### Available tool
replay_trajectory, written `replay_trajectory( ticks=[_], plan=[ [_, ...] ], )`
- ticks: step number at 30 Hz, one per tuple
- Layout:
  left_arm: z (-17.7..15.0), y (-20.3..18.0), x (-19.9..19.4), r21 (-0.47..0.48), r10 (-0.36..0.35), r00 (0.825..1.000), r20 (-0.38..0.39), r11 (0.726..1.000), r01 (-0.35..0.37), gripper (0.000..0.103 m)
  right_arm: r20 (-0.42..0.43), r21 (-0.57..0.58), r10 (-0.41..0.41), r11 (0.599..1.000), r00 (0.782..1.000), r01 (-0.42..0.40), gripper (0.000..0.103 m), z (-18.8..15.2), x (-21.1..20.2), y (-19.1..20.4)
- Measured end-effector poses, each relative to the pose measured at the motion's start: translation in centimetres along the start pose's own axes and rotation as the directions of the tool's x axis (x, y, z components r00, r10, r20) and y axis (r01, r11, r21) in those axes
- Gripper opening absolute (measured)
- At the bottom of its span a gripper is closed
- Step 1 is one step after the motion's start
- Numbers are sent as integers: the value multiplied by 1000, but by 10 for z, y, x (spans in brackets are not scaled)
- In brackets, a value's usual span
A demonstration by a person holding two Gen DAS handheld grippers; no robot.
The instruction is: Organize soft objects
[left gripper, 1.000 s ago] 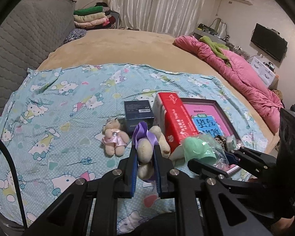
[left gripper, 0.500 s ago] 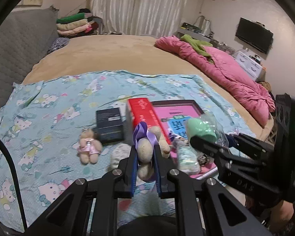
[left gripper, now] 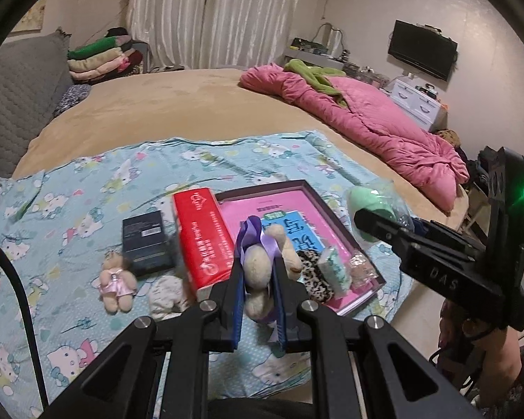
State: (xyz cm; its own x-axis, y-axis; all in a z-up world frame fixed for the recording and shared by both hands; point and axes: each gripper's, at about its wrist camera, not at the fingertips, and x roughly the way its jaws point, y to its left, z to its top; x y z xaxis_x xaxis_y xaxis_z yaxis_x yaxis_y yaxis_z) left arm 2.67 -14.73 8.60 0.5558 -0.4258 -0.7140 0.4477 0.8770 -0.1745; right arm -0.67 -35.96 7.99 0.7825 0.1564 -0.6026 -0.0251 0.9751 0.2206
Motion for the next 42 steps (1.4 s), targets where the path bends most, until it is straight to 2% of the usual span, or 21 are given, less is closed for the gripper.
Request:
replay_trajectory(
  ticks=[5,15,28,42],
  plan=[
    [3,-14,13,-2,-48,999,-7,999,48,15,18,34,-30,999,999,29,39,1,-8,-19],
    [2,-36,46,-3,-93,994,-49,996,93,15,18,84,-63,995,998,62,39,-4,-6,-45],
    [-14,-59,93,24,-150,972,-181,987,157,15,-22,128,-82,988,996,84,39,-18,13,-70],
    [-30,-74,132,64,-139,955,-262,985,161,15,-96,196,-175,962,980,191,39,-37,28,-111]
  ],
)
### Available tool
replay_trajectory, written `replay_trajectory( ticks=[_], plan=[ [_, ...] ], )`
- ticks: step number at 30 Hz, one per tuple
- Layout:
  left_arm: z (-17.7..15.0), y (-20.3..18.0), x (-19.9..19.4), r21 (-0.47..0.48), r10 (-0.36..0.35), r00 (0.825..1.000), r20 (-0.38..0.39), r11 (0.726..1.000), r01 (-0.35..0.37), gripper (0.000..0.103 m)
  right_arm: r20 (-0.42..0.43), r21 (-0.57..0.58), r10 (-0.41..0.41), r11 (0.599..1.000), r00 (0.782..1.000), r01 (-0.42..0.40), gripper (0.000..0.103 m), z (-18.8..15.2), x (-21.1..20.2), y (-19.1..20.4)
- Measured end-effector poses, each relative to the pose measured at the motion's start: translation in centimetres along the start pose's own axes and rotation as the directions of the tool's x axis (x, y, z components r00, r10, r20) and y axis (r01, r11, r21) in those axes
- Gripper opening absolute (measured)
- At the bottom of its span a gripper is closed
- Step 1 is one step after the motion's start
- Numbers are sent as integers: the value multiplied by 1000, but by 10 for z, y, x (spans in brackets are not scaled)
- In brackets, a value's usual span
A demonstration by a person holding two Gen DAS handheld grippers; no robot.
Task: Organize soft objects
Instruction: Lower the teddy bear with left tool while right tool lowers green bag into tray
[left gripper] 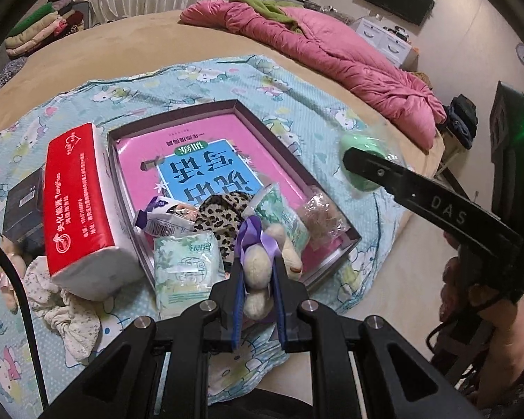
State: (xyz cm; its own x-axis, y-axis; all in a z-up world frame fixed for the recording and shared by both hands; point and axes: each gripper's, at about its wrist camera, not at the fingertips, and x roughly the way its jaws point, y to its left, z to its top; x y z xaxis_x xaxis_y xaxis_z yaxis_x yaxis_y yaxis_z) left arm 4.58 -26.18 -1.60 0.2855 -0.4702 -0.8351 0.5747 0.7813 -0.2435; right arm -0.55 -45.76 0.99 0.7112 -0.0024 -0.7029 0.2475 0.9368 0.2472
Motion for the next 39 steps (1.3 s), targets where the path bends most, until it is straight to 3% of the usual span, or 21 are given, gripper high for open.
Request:
replay_trajectory(
  ticks=[12,24,29,39],
  plan=[
    [11,11,21,1,46,999,-4,999,-46,16,-111,-21,-22,1000,994,20,39,-16,22,-5],
    [25,31,33,-34,66,998,1,997,-66,16,-99,-129,1,992,995,-14,39,-25,40,27],
    [27,34,36,-36,72,997,1,997,-71,16,-96,-184,-44,983,994,25,39,-26,55,36],
    [29,37,39,-39,68,998,2,997,-68,16,-78,-185,-92,980,993,76,40,-26,74,35]
  ],
)
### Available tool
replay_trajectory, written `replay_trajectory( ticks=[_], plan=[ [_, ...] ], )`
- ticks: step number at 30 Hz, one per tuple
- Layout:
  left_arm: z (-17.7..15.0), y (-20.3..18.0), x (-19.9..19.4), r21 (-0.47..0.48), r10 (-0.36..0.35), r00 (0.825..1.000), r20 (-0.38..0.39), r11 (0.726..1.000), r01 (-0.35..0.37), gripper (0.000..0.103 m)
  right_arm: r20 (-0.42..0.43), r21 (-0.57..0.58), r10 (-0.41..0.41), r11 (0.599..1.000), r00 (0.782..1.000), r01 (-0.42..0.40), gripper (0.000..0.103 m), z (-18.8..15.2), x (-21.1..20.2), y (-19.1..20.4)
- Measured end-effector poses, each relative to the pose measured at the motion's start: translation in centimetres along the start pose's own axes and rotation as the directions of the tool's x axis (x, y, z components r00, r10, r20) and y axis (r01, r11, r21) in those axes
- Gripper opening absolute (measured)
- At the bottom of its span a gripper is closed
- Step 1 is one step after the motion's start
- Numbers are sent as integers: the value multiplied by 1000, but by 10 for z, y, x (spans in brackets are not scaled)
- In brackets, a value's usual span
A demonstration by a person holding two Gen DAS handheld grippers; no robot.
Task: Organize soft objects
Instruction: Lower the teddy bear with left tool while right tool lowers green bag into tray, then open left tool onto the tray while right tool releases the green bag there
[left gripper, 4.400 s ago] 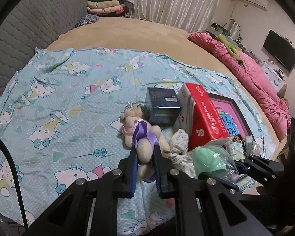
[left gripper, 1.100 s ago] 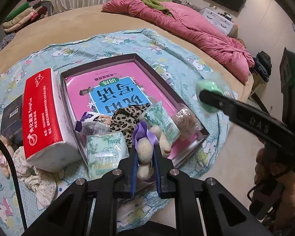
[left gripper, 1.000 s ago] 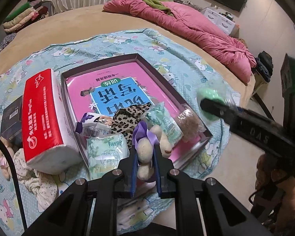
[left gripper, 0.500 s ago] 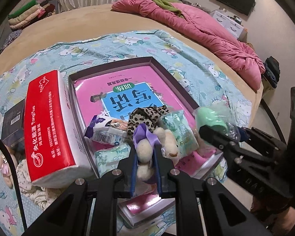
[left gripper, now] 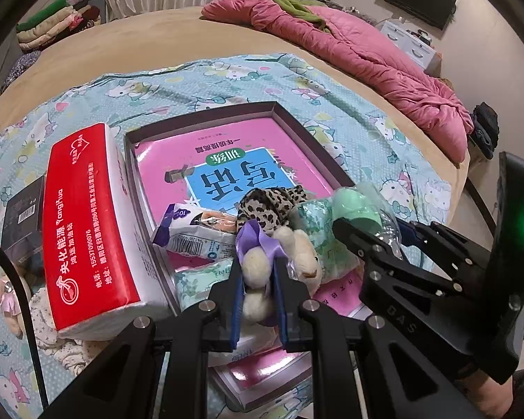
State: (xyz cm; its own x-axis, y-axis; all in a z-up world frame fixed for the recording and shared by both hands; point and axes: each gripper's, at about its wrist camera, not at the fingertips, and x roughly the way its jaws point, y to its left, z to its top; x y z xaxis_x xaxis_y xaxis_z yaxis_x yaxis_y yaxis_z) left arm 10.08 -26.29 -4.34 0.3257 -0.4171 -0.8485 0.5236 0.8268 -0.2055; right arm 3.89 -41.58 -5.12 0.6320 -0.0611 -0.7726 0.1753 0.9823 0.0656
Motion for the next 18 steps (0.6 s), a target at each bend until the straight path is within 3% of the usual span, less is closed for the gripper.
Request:
replay_trajectory(
  ticks=[18],
  plan=[
    [0,6,0,-13,-3,1000,-6,1000,3,16,1,0,10,1000,1000,-10,44,5,13,3]
  ],
)
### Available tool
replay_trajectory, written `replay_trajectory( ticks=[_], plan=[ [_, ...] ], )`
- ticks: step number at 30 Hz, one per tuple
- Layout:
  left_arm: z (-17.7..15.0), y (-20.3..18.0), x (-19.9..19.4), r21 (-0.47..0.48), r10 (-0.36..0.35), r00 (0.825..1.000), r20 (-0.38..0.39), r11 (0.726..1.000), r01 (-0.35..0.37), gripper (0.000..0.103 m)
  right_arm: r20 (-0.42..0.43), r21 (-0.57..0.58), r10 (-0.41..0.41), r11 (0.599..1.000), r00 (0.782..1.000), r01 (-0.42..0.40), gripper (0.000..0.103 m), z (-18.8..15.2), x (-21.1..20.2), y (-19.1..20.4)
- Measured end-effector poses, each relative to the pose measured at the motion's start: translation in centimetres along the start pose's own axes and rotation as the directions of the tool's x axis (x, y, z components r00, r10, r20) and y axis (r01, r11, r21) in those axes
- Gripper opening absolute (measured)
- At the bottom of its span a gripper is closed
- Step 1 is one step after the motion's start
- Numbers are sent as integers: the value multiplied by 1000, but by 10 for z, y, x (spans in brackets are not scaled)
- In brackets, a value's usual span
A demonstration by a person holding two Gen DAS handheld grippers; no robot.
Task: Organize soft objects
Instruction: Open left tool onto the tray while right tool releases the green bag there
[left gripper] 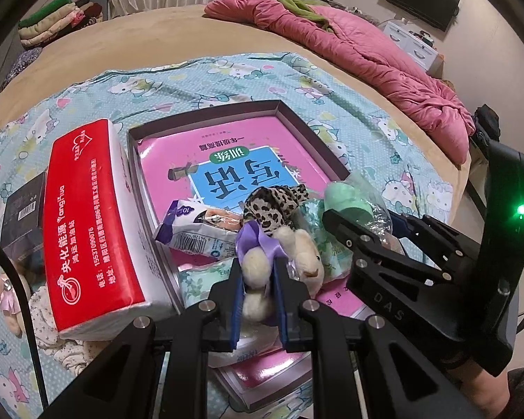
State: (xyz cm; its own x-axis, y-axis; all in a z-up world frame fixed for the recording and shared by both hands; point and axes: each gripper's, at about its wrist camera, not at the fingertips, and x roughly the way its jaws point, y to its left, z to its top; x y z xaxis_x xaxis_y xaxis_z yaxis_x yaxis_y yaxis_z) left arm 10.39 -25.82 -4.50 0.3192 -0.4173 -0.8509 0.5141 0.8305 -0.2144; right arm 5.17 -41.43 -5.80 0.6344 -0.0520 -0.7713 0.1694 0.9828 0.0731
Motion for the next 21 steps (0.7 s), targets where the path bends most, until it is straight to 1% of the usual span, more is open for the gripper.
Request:
replay_trajectory(
  ticks=[4,7,9,11,16,17,18,19,20,21],
  plan=[
    [0,0,0,2,1,1000,-1,1000,-1,16,3,1,5,1000,1000,-5,45,0,-1,1],
    [1,0,0,1,1,1000,-1,1000,-1,16,6,1,14,1000,1000,-14,49,1,-3,2],
    [1,1,0,-3,-2,1000,-1,1000,2,17,4,5,18,1000,1000,-18,55,1,-5,2],
    [0,2,0,-11,-4,1000,-1,1000,3,17,8,8,22,1000,1000,-22,58,1,-7,3],
    [-1,3,-1,-20,-9,1000,-5,1000,9,17,14,23,13,1000,1000,-13,61,0,-14,0],
    [-1,3,-1,-21,-8,1000,-5,1000,8,17,16,33,9,999,1000,-9,63,0,-16,-3],
    [-1,3,-2,-22,-10,1000,-4,1000,10,18,16,39,7,999,1000,-7,67,-1,-17,-4],
    [-1,3,-1,-22,-12,1000,-4,1000,12,18,18,48,3,999,1000,-4,69,-1,-19,-6],
    [-1,3,-2,-23,-14,1000,-5,1000,14,21,21,55,1,998,1000,-2,70,-2,-21,-9],
    [-1,3,-2,-25,-12,1000,-4,1000,12,27,23,64,1,998,1000,-3,70,-3,-23,-11]
  ],
)
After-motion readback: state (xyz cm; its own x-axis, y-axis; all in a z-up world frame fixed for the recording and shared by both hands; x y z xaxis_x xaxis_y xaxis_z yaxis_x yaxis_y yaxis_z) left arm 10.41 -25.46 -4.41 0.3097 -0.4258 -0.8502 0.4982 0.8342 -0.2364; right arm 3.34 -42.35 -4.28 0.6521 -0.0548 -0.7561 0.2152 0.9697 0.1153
